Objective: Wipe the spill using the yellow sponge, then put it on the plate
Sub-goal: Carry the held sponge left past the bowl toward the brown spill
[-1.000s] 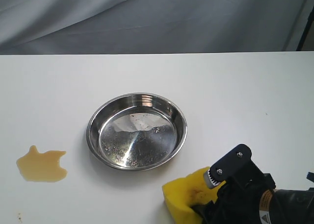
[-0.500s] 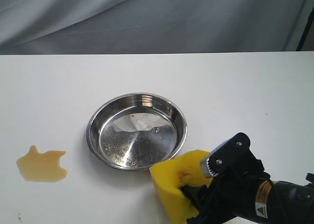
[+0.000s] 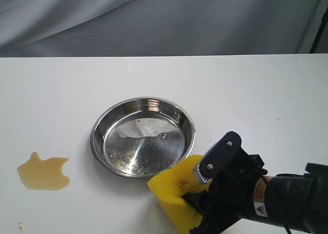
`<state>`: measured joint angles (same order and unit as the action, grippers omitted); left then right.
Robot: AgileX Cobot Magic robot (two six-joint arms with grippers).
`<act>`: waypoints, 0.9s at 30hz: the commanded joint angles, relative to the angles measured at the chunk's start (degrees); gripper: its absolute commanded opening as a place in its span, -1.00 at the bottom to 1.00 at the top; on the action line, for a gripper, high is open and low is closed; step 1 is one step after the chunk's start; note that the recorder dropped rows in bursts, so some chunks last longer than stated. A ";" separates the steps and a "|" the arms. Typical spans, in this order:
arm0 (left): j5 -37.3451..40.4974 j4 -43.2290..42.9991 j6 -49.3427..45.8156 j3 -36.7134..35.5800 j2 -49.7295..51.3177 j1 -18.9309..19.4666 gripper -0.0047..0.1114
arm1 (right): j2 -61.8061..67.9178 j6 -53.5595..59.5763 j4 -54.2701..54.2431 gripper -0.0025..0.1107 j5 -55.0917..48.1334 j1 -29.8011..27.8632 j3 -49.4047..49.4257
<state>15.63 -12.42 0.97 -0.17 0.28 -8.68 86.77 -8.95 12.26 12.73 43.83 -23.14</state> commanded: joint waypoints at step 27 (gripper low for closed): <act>-0.41 -0.08 0.28 0.17 -0.28 0.07 -0.92 | 0.14 11.54 -19.92 -0.96 -10.30 9.69 -3.00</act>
<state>15.63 -12.42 0.97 -0.17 0.28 -8.68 86.78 1.91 -7.23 -0.89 53.24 -26.38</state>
